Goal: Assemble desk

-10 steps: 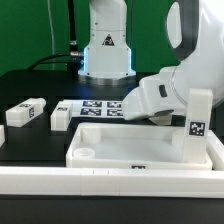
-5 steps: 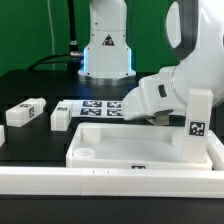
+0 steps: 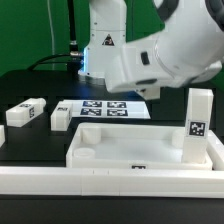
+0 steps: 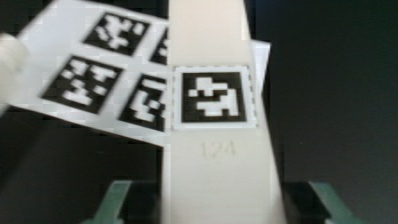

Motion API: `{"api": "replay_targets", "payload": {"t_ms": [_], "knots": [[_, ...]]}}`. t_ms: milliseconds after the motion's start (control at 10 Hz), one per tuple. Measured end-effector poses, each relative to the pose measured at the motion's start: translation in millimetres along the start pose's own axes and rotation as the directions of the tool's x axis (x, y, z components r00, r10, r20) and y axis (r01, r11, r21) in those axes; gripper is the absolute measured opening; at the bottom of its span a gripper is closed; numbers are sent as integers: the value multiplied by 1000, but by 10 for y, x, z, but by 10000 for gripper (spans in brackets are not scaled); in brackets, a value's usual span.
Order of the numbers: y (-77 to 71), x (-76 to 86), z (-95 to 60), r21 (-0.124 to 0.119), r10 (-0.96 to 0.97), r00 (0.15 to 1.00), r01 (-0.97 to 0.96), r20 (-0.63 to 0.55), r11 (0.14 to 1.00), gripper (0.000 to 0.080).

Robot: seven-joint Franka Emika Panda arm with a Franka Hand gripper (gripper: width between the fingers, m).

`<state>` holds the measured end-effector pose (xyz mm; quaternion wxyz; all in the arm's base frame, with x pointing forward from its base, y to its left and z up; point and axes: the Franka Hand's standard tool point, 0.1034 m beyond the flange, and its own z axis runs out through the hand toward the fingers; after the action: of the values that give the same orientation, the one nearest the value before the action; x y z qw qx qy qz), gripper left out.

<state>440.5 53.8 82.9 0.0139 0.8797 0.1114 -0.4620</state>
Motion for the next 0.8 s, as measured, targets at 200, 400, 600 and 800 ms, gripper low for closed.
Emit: {"api": "replay_targets", "payload": {"t_ms": [200,400,600,800], "knots": [[109,-97,-148,21,24,1000,-25,12,999,289],[117,-40,-178,16,24,999,-23,-27,1000,290],[219,60,-282,15,-12,995,14,-103,1000,290],[378,-104,-673,18,-10,978,15,-209,1000,290]]}}
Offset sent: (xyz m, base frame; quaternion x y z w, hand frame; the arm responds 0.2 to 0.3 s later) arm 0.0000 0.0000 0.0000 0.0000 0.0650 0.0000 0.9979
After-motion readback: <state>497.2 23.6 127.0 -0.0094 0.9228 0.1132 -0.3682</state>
